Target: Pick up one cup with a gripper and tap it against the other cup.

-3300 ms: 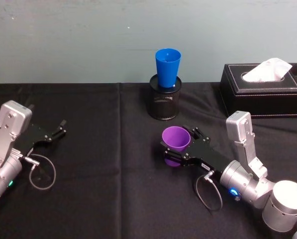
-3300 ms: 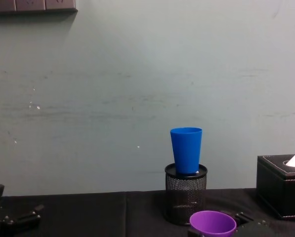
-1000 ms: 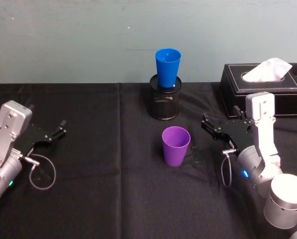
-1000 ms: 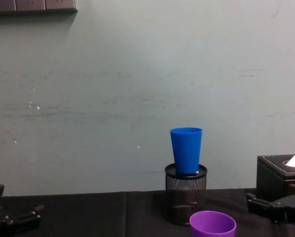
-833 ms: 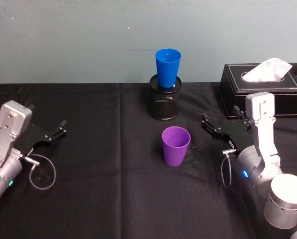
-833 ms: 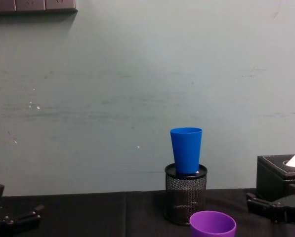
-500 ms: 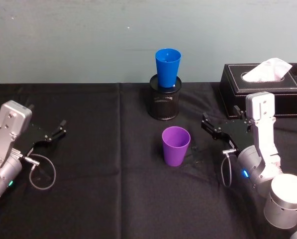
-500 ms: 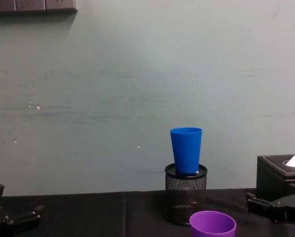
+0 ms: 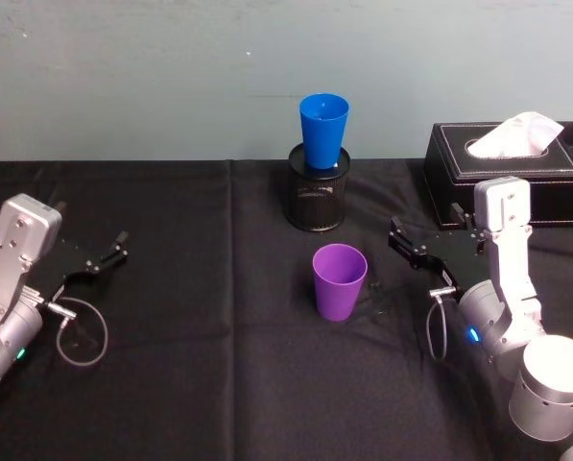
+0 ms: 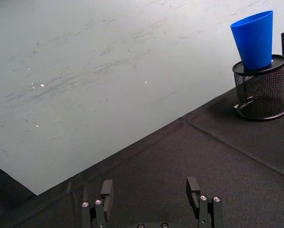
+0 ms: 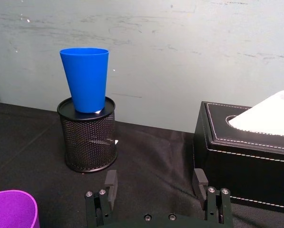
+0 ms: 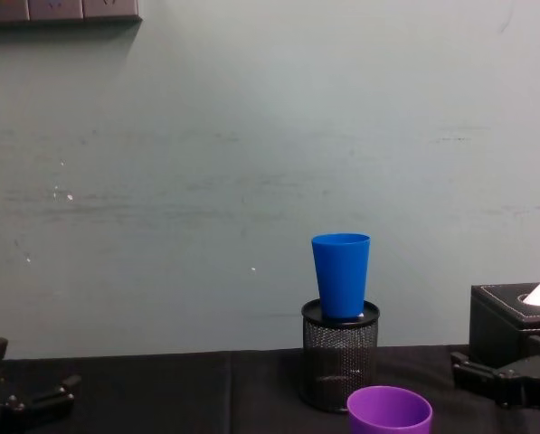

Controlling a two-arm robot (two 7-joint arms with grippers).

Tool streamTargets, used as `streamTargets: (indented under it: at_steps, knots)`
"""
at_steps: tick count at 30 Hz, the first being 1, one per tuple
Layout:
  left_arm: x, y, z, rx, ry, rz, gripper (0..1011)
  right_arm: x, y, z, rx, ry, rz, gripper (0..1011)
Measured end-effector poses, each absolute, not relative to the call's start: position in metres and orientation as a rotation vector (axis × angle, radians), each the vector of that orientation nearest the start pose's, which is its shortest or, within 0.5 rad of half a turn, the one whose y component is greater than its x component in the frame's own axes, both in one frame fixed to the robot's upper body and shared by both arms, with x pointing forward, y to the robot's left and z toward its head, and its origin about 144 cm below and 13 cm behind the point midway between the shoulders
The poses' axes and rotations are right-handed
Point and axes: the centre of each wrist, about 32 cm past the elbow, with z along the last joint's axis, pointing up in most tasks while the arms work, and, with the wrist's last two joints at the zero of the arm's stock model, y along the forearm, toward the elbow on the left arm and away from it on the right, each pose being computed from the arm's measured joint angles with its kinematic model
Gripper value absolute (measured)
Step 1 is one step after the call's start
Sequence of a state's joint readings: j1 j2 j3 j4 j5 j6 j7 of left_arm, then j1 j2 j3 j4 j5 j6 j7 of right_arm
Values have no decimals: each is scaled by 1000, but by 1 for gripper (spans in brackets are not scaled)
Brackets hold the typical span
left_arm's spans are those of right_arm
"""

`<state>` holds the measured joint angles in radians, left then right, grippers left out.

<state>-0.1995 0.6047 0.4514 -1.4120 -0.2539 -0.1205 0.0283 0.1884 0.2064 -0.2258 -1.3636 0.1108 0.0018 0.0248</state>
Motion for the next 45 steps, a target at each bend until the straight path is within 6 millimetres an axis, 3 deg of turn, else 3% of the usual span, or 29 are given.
streamTargets:
  at_steps: [45]
  knots:
    - [489,310,1140,304,-285,1248,1000,507,-232,1135,-145,-61,-1366,1003]
